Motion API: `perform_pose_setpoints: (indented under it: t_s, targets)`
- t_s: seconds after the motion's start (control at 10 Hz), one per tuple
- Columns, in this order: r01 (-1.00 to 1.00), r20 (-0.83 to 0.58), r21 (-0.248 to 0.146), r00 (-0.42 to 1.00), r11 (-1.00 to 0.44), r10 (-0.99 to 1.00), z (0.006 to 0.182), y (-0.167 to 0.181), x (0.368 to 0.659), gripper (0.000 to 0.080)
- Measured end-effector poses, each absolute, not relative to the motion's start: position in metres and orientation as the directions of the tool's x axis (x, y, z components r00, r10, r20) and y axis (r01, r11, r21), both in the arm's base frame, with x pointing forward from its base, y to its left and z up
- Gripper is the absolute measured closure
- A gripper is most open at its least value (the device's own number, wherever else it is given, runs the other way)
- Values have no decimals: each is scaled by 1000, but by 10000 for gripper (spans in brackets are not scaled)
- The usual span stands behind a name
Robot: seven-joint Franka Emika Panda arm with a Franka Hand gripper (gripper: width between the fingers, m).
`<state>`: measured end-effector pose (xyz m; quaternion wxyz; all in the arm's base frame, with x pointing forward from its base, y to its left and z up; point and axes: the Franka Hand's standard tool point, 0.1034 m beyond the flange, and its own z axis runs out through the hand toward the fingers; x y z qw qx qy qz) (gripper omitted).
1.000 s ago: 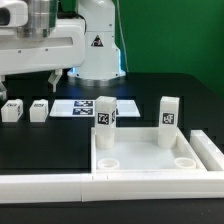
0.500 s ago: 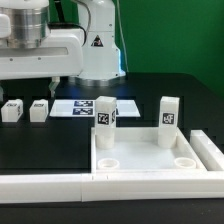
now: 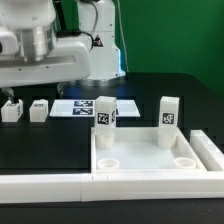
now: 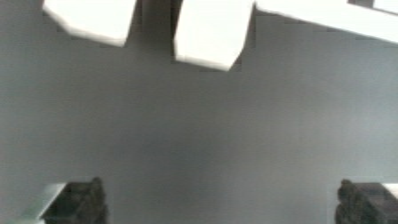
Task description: Assemble square table
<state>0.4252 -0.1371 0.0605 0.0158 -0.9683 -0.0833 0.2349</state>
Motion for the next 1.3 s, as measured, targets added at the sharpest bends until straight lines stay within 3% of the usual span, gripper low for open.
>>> perform_pose_setpoints:
  t_s: [0.1, 0.6, 0.7, 0.9, 1.0, 1.1, 1.3]
  targets:
    - [110, -546, -107, 824, -988, 151, 59, -134, 413, 150]
    - [150, -681, -149, 701, -977, 211, 46, -122, 410, 150]
    - [150, -680, -150, 702, -977, 212, 44, -123, 410, 150]
    - [83, -714, -110, 686, -990, 137, 39, -147, 391, 150]
    - [70, -714, -111, 689, -991, 129, 38, -151, 387, 150]
    - [48, -704, -138, 697, -989, 132, 36, -151, 384, 150]
    - [58, -704, -139, 697, -989, 140, 36, -148, 386, 150]
